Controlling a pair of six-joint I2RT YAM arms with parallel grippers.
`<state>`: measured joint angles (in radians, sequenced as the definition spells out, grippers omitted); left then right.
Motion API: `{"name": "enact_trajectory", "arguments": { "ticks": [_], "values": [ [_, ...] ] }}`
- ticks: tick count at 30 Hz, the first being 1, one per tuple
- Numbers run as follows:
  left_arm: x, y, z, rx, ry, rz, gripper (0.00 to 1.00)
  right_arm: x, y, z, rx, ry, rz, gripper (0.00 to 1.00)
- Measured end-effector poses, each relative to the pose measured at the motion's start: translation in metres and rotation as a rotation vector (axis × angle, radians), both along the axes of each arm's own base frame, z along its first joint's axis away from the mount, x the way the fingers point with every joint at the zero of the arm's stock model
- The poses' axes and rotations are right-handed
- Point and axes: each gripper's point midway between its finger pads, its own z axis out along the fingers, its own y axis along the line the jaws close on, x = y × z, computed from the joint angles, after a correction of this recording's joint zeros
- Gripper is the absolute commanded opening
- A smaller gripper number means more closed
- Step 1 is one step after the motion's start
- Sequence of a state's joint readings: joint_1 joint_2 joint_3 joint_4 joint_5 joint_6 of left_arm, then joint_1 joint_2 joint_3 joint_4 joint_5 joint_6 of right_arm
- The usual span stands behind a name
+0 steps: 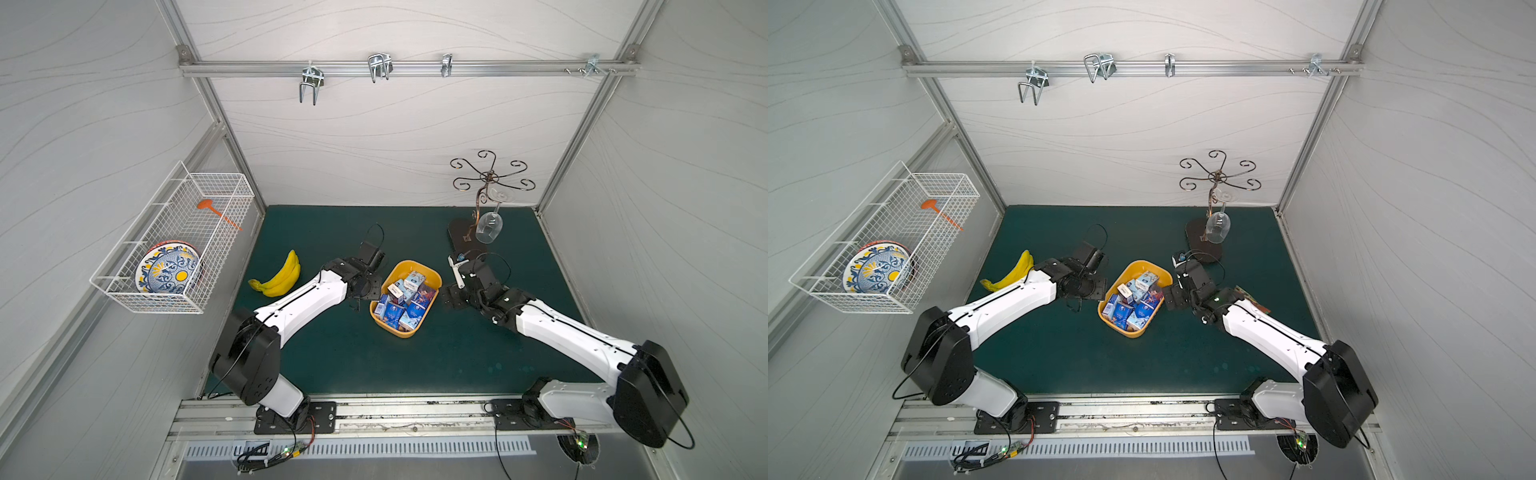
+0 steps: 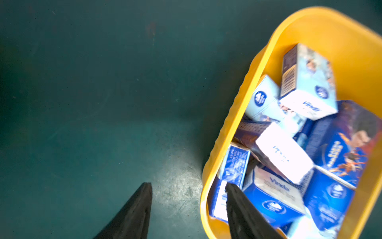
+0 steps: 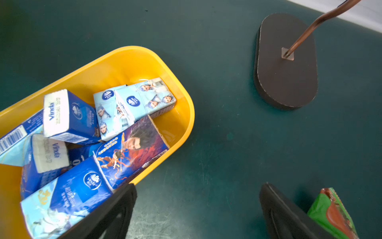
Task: Take the pocket tissues out of the storage box
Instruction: Adjust the storage box at the center of the board.
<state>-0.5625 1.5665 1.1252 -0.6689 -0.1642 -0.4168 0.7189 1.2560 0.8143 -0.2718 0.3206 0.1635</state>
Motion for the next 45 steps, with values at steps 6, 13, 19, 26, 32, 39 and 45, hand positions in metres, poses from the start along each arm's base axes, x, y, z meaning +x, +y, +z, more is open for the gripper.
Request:
{"name": "enact_trajectory", "arguments": {
  "ticks": [6,13,19,26,32,39,45],
  "values": [
    [0.001,-0.005,-0.017,0.020,0.049,-0.023,0.54,-0.002,0.004,-0.008,-0.006,0.025,0.012,0.99],
    [0.006,-0.019,-0.020,0.001,0.055,-0.051,0.47,-0.003,0.007,-0.023,-0.034,0.061,0.019,0.99],
    [0.011,-0.025,-0.028,0.000,0.075,-0.061,0.32,-0.003,0.007,-0.025,-0.037,0.066,0.020,0.99],
    [0.016,-0.032,-0.031,-0.002,0.078,-0.074,0.14,-0.006,0.011,-0.025,-0.032,0.070,0.035,0.98],
    [0.019,-0.033,-0.029,-0.011,0.067,-0.059,0.07,-0.011,0.026,-0.017,-0.018,0.067,0.081,0.96],
    [0.020,-0.028,-0.029,0.000,0.053,-0.041,0.05,-0.009,0.060,-0.012,-0.004,0.077,0.157,0.95],
    [0.012,-0.007,-0.023,-0.004,0.047,-0.006,0.05,-0.006,0.087,-0.014,0.005,0.092,0.223,0.95]
  ]
}}
